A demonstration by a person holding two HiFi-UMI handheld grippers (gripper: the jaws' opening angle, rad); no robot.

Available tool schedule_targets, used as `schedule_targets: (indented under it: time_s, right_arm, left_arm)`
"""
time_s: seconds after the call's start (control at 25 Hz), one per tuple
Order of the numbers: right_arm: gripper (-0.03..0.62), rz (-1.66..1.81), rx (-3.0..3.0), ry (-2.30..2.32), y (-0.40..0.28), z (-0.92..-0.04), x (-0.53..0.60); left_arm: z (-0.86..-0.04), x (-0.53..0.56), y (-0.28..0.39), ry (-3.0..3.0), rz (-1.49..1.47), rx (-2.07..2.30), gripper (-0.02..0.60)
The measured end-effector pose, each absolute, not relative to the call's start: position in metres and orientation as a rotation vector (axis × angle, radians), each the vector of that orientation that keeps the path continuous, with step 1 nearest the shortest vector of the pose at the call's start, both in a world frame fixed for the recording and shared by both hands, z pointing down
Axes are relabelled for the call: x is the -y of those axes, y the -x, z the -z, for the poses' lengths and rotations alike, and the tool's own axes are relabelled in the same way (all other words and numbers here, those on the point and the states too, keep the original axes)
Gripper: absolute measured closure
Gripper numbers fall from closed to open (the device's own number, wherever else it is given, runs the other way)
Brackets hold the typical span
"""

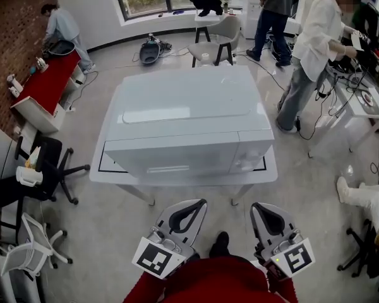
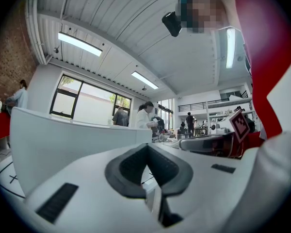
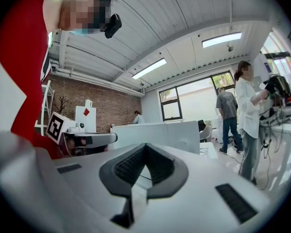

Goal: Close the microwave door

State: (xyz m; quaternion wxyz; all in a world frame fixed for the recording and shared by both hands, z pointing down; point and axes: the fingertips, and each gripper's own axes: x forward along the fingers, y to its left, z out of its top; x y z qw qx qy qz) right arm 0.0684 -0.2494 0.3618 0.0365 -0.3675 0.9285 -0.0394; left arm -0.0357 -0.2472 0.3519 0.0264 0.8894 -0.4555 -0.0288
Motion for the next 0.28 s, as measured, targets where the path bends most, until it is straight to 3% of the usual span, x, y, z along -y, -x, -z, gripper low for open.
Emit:
schedule_targets:
  time_s: [0.28]
  right_arm:
    - [0.582, 0.112, -2.851, 1.136, -0.0708, -0.3594, 0.2503]
  left_arm:
    - [-0.3525, 0.2471, 0.0345, -2.754, 0.067, 1.409, 0.574]
